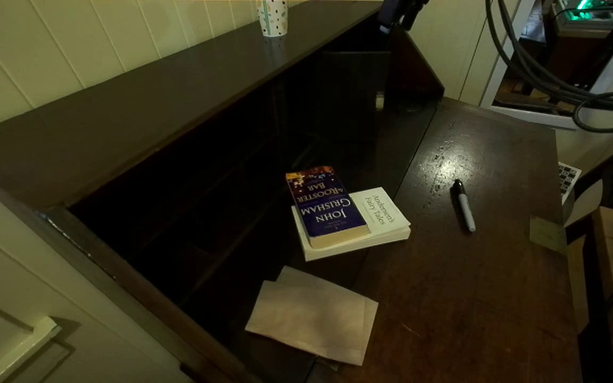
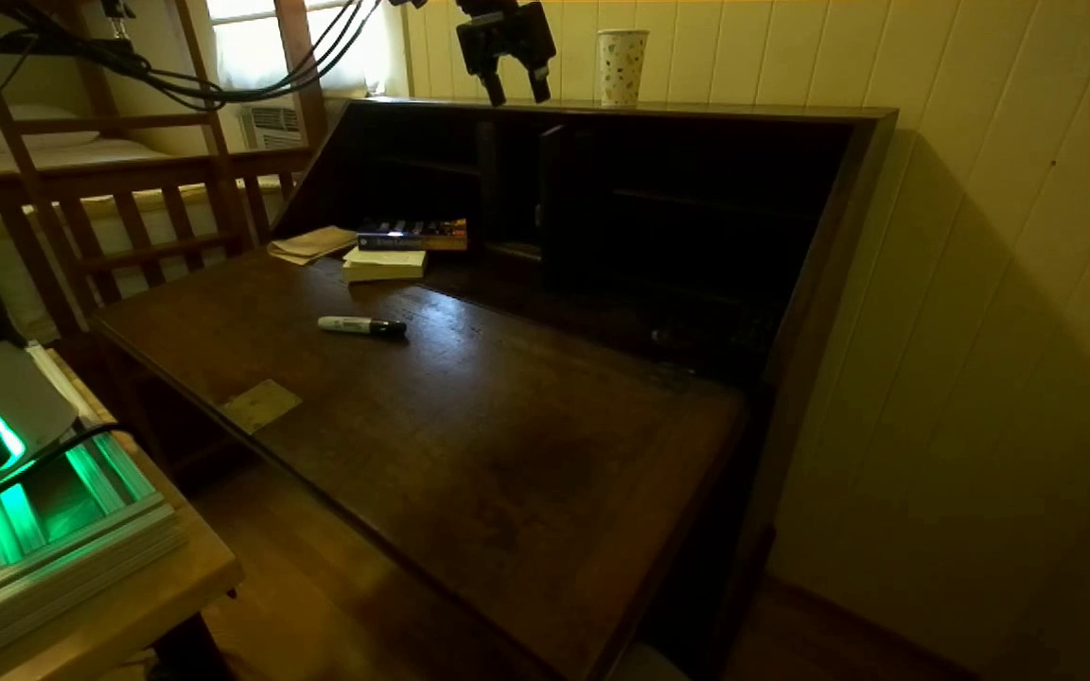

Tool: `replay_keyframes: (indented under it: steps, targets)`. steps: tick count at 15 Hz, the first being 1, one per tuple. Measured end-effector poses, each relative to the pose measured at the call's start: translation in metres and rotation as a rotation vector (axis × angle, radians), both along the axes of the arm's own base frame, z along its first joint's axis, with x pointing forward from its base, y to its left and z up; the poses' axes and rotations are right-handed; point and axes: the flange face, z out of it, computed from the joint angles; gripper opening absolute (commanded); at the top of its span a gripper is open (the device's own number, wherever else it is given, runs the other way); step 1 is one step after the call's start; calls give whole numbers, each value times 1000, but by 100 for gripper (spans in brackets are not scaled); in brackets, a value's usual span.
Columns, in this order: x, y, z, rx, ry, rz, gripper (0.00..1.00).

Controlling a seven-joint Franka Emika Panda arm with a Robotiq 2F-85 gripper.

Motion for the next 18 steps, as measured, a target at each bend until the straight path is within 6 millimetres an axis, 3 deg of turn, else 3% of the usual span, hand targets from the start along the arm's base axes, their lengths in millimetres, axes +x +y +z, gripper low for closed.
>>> replay_keyframes:
  steps: [3,9,18]
  targets:
    - [3,-10,-7,5,-28,74,100]
    - [11,-19,-39,104,-76,190,100]
    - [36,9,-55,264,-53,307,100]
